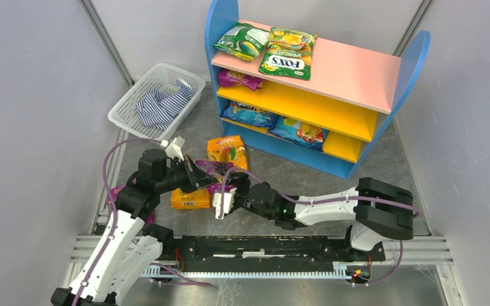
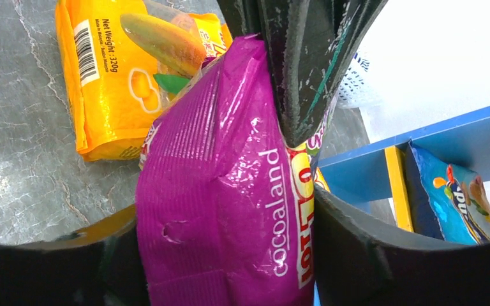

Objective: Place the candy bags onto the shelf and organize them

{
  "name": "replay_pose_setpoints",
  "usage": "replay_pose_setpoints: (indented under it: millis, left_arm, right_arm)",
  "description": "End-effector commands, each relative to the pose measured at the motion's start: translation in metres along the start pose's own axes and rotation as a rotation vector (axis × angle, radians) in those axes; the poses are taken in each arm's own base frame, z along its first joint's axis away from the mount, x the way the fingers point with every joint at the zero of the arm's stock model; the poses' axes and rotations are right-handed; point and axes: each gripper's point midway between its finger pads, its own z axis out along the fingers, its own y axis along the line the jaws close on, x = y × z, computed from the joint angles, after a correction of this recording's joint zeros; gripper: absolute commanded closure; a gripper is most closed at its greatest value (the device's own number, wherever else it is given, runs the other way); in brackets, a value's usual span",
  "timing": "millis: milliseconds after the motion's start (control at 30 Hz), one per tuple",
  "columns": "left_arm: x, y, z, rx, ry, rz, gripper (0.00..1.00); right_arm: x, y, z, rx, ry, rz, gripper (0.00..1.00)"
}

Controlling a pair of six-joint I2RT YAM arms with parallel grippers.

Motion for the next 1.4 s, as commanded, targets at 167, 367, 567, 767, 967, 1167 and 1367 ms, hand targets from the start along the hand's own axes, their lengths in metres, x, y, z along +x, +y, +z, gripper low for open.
replay_pose_setpoints:
  millis: [167, 367, 567, 767, 967, 1167, 1367]
  left_arm:
    - [-0.015, -0.046, -0.031, 0.12, -0.088, 0.099, 0.47]
    - [-0.032, -0.038, -0.06, -0.027, -0.22, 0.16, 0.13]
    - [-0.051, -0.014, -0.094, -0.222, -0.383, 0.213, 0.05]
    - [-0.053, -0.005, -0.098, -0.254, -0.42, 0.237, 0.04]
    - [-0.054, 0.003, -0.096, -0.286, -0.418, 0.269, 0.04]
    - [-0.055, 0.011, -0.092, -0.296, -0.422, 0.303, 0.04]
    - [-0.055, 0.013, -0.088, -0.294, -0.415, 0.33, 0.04]
  right_arm:
    - [-0.026, -0.015, -0.004, 0.019, -0.081, 0.07, 0.55]
    - [-0.026, -0.023, -0.025, 0.036, -0.076, 0.128, 0.65]
    - [-0.023, -0.048, -0.058, 0.099, -0.029, 0.16, 0.65]
    - [-0.033, -0.102, -0.092, 0.224, 0.074, 0.12, 0.66]
    - [-0.054, -0.173, -0.131, 0.373, 0.206, 0.019, 0.7]
    - [-0.069, -0.236, -0.165, 0.505, 0.352, -0.141, 0.7]
    - [-0.049, -0.285, -0.17, 0.518, 0.485, -0.197, 0.73]
